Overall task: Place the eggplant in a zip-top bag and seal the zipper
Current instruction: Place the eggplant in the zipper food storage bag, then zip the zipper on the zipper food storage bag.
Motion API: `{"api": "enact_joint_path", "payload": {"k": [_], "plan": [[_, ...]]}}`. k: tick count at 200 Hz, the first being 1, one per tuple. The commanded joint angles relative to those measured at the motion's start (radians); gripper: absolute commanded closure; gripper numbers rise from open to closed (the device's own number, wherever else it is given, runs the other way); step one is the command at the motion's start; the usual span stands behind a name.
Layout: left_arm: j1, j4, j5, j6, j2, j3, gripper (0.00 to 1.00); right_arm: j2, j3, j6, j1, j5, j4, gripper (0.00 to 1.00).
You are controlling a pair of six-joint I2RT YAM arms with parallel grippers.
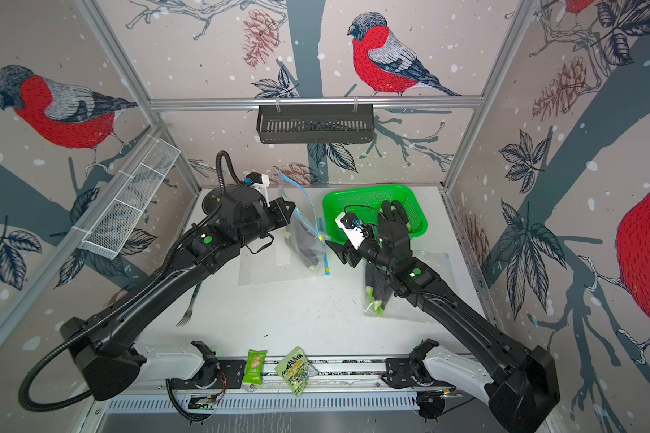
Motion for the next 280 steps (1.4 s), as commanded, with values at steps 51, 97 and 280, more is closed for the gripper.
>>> {"api": "enact_joint_path", "payload": {"k": [51, 97, 280], "plan": [[0.002, -0.004, -0.035, 0.013, 0.004, 0.035, 1.00, -0.063, -0.046, 0.040, 0.055, 0.004, 0.054, 0.33], [0.002, 0.005, -0.027, 0.008, 0.004, 0.037, 1.00, -0.019, -0.058, 0.012, 0.079, 0.084, 0.147, 0.37], [0.002, 0.029, -0.018, 0.004, -0.002, 0.027, 1.00, 0.143, -0.018, 0.043, 0.068, 0.057, 0.272, 0.44]]}}
